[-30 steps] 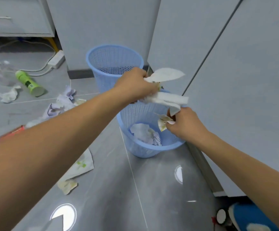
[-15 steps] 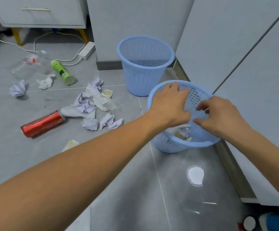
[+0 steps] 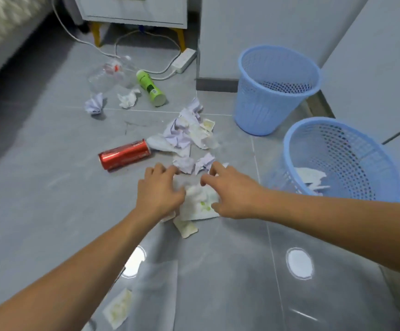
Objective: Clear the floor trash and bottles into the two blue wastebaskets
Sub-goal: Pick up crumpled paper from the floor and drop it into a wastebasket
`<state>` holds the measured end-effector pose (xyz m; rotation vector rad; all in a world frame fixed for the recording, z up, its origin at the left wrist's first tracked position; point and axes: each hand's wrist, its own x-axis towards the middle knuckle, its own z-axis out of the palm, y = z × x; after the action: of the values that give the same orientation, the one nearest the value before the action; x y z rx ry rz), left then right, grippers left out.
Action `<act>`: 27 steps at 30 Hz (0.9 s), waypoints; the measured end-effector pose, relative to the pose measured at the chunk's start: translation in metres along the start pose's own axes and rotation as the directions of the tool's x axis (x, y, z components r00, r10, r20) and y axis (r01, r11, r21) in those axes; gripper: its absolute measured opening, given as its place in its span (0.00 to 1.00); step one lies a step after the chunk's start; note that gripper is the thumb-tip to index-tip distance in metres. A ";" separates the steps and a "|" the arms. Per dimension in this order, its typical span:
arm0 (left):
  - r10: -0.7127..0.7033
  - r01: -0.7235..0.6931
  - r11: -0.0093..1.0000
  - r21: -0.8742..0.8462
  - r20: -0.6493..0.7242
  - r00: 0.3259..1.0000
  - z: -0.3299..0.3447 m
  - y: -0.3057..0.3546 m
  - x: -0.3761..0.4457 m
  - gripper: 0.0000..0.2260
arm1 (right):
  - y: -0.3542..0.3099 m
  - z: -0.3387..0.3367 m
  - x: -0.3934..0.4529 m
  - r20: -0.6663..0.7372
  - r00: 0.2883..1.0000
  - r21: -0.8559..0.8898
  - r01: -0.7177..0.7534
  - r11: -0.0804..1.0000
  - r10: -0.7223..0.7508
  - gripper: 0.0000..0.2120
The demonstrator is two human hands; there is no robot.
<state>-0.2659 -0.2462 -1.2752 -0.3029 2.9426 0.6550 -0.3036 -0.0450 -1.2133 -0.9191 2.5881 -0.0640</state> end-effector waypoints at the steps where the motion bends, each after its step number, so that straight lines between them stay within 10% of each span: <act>1: -0.024 0.022 0.998 0.063 0.039 0.999 0.011 -0.017 -0.012 0.25 | -0.004 0.014 0.015 0.056 0.998 -0.007 -0.022 1.000 0.022 0.30; 6: 0.017 -0.072 0.972 0.224 0.237 0.971 0.041 -0.073 -0.047 0.42 | -0.027 0.080 0.044 0.161 0.986 -0.014 0.037 0.999 -0.034 0.36; 20: 0.224 -0.221 0.971 -0.086 0.025 0.974 0.054 -0.089 -0.049 0.06 | 0.002 0.089 0.013 0.062 0.998 0.105 -0.008 0.994 0.002 0.05; 27: 0.256 -0.271 0.928 -0.256 -0.091 0.962 0.039 -0.073 -0.046 0.09 | -0.004 -0.033 -0.066 -0.354 0.935 0.267 0.124 0.956 -0.022 0.03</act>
<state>-0.2031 -0.2861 -1.3328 0.0592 2.9731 1.1000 -0.2667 -0.0106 -1.1590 -0.9659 2.7552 -0.6622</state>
